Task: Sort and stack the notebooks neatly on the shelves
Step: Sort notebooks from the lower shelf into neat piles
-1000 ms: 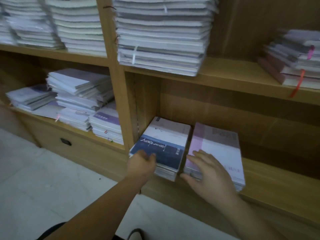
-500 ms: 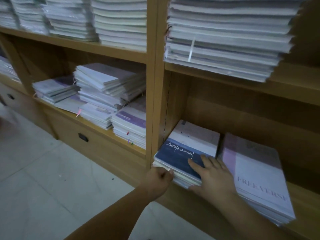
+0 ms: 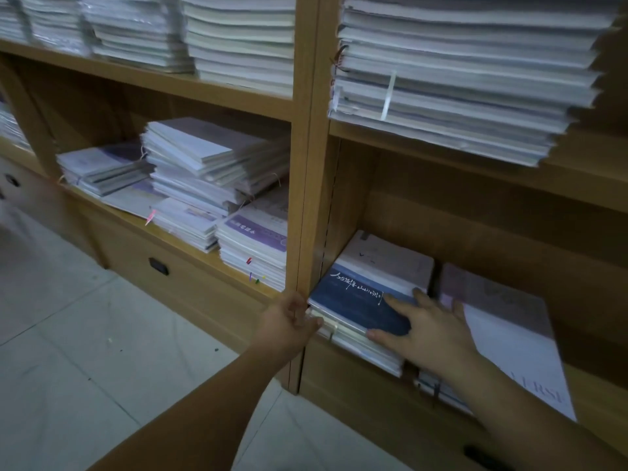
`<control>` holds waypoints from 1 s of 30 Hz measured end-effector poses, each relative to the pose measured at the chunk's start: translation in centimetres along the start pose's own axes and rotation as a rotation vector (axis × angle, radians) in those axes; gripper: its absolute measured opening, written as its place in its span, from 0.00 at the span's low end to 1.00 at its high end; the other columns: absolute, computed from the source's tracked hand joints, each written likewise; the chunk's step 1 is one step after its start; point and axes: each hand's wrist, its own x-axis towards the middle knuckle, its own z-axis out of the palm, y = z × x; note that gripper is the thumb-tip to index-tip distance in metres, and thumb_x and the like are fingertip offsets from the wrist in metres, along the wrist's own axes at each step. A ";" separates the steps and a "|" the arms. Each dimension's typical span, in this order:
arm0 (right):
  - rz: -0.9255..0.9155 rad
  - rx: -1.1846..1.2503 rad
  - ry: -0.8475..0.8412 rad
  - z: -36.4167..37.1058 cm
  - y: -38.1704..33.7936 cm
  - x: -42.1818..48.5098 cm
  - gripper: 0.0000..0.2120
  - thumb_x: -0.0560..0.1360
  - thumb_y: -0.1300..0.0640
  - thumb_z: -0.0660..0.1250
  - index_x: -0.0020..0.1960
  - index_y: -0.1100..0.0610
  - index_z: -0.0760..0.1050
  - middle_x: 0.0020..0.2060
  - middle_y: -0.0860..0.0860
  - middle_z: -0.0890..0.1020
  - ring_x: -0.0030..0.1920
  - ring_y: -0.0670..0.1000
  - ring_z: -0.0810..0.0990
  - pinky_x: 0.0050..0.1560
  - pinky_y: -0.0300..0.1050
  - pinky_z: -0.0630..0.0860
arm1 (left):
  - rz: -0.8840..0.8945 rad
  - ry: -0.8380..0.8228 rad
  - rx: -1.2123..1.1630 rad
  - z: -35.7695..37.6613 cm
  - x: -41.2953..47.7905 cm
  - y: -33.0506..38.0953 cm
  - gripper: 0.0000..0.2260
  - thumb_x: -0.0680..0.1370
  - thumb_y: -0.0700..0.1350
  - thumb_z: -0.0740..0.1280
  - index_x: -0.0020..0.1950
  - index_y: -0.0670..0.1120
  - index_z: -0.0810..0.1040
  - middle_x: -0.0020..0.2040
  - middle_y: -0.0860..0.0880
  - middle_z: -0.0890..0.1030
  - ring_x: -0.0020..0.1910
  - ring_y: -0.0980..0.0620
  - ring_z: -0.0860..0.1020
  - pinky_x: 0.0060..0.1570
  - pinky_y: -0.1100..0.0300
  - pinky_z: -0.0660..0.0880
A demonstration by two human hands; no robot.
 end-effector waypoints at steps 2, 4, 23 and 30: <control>0.003 0.007 -0.046 0.1 0.0 0.6 0.46 0.64 0.15 0.48 0.78 0.33 0.56 0.81 0.53 0.58 0.78 0.55 0.61 0.78 0.63 0.47 | -0.005 -0.043 -0.032 0.1 -0.1 -0.1 0.12 0.75 0.52 0.76 0.54 0.56 0.76 0.50 0.55 0.80 0.50 0.57 0.80 0.43 0.67 0.74; -0.003 0.068 -0.049 0.5 -0.1 1.0 0.47 0.63 0.15 0.47 0.78 0.34 0.59 0.80 0.53 0.60 0.77 0.56 0.62 0.79 0.61 0.51 | -0.021 -0.028 -0.074 0.5 0.2 -0.4 0.11 0.75 0.50 0.77 0.52 0.56 0.77 0.50 0.54 0.80 0.51 0.56 0.81 0.43 0.67 0.74; 0.088 0.132 0.113 1.0 0.6 2.5 0.31 0.75 0.25 0.51 0.72 0.37 0.70 0.74 0.49 0.69 0.73 0.55 0.67 0.75 0.62 0.55 | -0.406 0.025 -0.533 2.7 1.1 1.2 0.25 0.72 0.63 0.74 0.57 0.44 0.79 0.44 0.44 0.78 0.44 0.47 0.79 0.48 0.48 0.82; -0.018 0.021 0.071 0.8 -0.1 0.3 0.38 0.74 0.22 0.46 0.78 0.40 0.60 0.77 0.46 0.65 0.76 0.52 0.63 0.77 0.64 0.50 | -0.585 -0.061 -0.812 3.3 1.8 2.0 0.32 0.63 0.59 0.83 0.60 0.45 0.79 0.56 0.41 0.83 0.52 0.40 0.84 0.47 0.47 0.85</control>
